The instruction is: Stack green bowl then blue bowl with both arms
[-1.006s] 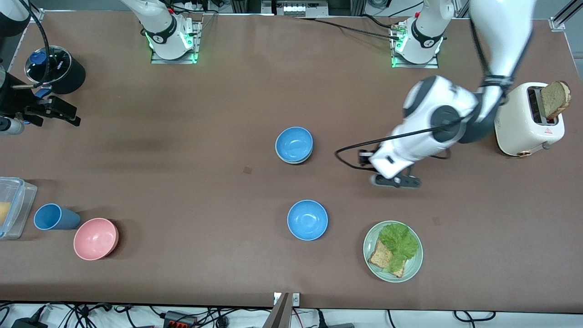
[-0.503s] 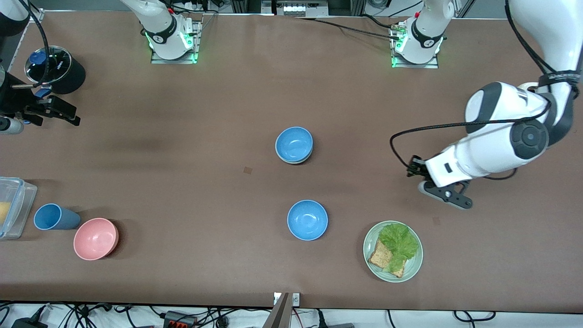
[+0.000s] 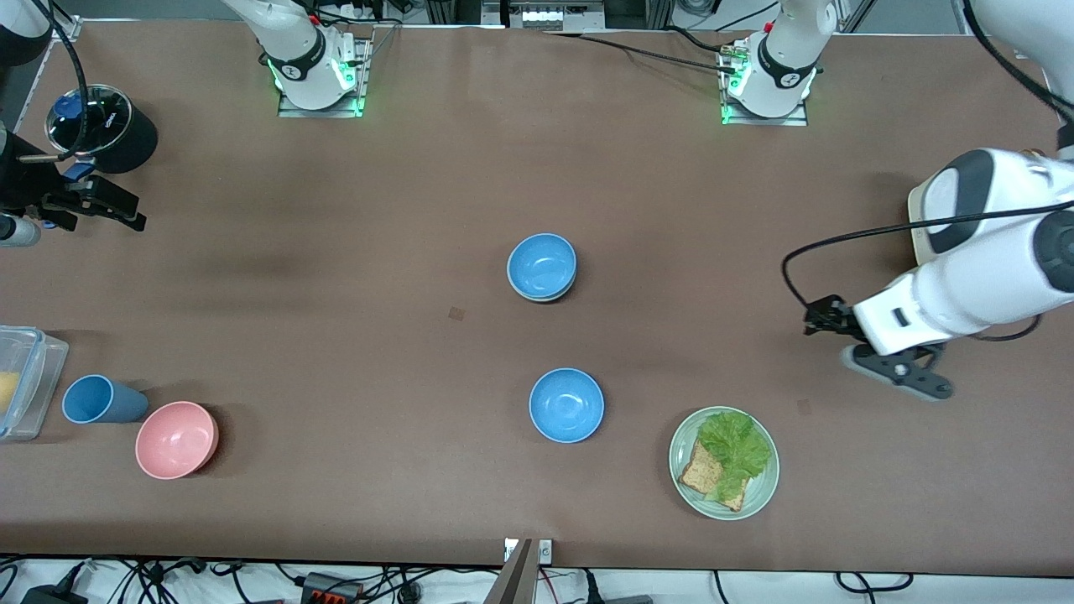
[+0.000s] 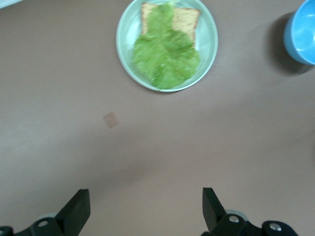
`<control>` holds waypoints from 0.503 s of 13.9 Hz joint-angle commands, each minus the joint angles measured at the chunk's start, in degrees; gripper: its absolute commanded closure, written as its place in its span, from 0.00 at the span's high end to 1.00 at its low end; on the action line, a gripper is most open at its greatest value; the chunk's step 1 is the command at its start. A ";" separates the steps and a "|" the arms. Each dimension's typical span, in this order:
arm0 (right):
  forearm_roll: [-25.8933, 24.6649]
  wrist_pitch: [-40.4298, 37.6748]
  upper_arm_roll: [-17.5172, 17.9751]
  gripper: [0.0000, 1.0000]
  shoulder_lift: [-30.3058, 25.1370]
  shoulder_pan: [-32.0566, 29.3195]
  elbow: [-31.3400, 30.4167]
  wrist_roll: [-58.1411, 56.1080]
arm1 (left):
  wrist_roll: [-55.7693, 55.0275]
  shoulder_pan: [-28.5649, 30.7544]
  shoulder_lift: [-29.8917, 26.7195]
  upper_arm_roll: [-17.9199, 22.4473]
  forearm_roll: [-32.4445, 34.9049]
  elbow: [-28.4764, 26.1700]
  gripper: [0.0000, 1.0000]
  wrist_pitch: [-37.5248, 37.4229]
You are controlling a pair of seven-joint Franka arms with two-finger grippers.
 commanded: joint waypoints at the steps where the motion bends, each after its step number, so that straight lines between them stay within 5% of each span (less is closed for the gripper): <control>1: -0.88 -1.24 0.75 1.00 -0.98 -0.81 0.00 0.97 | 0.17 -3.81 -7.34 6.71 -3.12 -3.95 1.00 -2.69; 5: -0.88 -1.50 0.93 1.00 -1.33 -0.46 0.00 1.06 | 0.17 -9.24 -14.81 16.20 -5.77 -5.46 1.00 -7.68; 7: -0.88 -1.50 0.93 1.00 -1.33 -0.45 0.00 2.19 | 0.17 -8.82 -15.18 16.75 -6.38 -3.97 1.00 -8.84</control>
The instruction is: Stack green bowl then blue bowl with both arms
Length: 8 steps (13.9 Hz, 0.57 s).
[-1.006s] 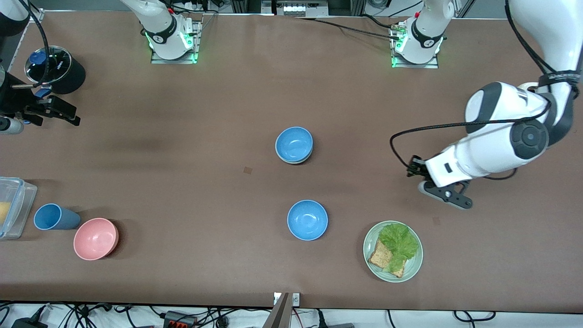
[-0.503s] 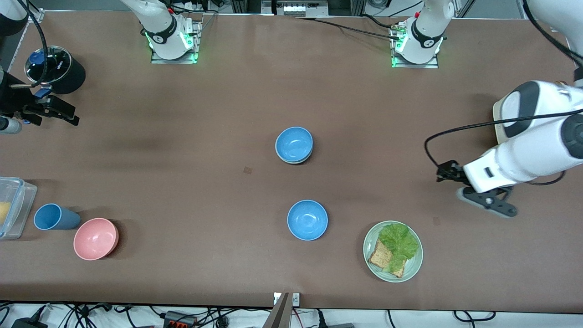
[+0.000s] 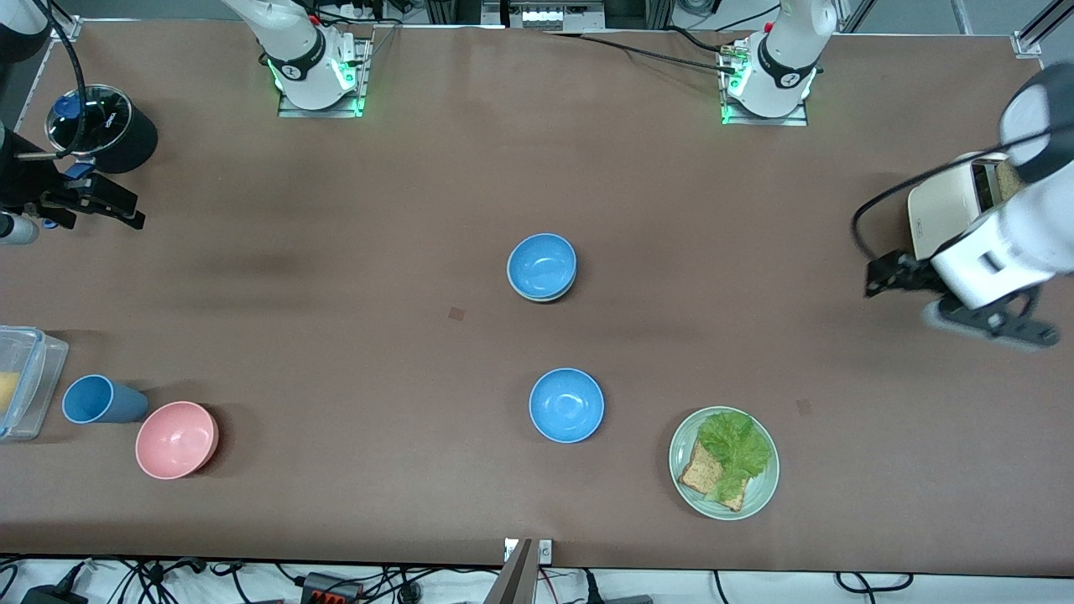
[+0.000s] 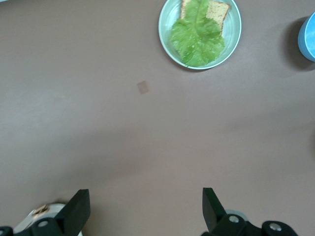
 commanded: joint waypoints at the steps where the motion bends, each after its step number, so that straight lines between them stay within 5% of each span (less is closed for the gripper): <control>1: -0.87 -1.00 0.93 1.00 -1.14 -0.22 -0.01 3.14 | 0.27 -0.89 -2.45 2.04 -1.38 -1.38 1.00 -0.84; 8: -1.66 -1.43 1.02 1.00 -3.07 -0.22 -0.53 3.24 | -4.19 -0.98 -1.74 1.25 -1.47 -0.50 1.00 -2.67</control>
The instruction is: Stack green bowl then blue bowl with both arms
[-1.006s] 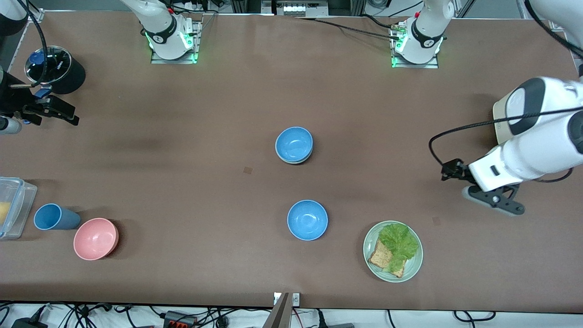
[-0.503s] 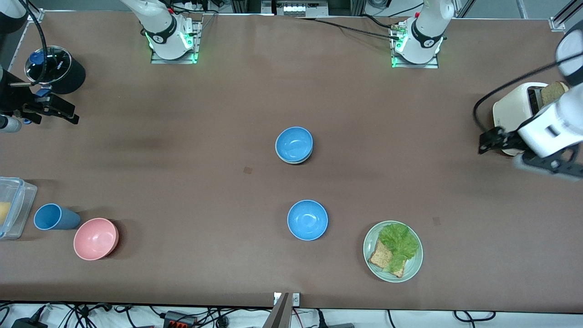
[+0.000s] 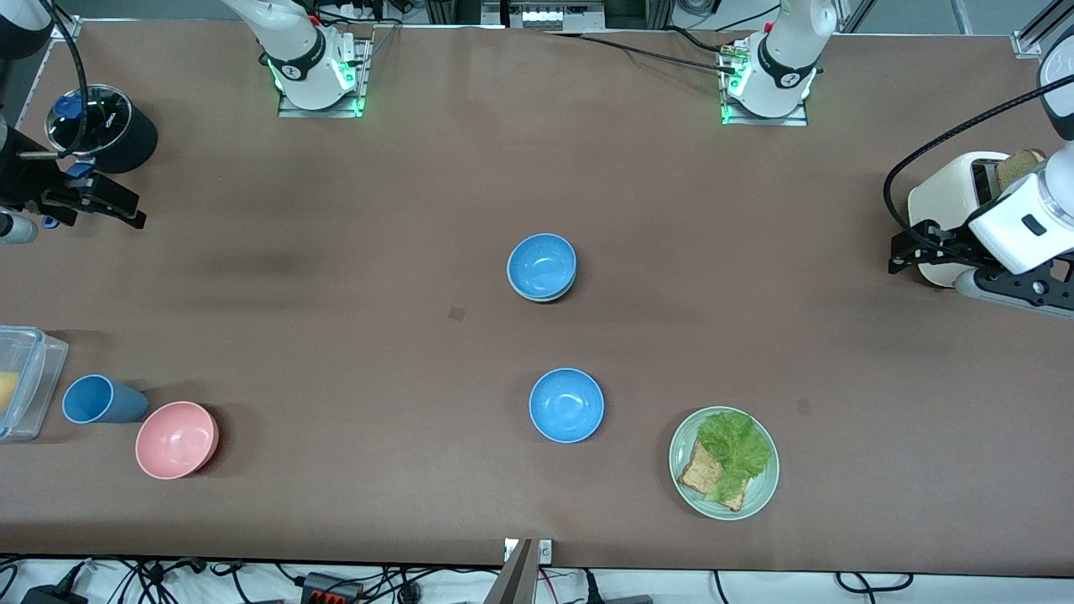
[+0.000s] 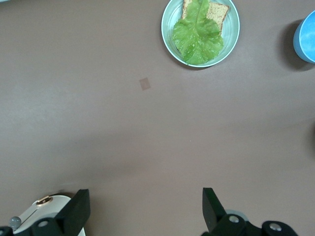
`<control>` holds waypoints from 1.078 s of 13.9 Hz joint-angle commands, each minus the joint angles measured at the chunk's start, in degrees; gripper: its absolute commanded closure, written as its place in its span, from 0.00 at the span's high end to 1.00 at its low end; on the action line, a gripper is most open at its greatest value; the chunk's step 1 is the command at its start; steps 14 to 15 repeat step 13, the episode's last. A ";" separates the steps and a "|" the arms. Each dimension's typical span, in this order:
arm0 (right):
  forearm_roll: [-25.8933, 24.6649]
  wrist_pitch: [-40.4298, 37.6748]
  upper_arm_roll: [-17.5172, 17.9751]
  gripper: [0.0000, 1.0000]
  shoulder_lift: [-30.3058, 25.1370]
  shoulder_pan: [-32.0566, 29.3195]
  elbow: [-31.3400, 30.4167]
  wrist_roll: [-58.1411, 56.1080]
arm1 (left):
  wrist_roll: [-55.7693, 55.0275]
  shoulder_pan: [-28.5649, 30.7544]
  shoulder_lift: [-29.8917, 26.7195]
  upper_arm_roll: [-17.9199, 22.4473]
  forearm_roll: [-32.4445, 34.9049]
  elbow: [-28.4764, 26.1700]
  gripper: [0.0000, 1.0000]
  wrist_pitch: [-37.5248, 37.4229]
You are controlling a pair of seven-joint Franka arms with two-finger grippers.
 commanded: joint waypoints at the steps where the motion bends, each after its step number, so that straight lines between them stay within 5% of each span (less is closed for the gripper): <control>1: -1.05 -1.03 0.50 1.00 -2.47 -0.25 -0.47 0.93 | -6.33 -0.31 -0.40 0.19 -0.83 -0.03 1.00 -2.17; 15: -1.06 -0.94 0.59 1.00 -2.12 -0.25 -0.20 1.28 | -7.50 -0.48 -0.14 0.19 -1.35 0.06 1.00 -3.14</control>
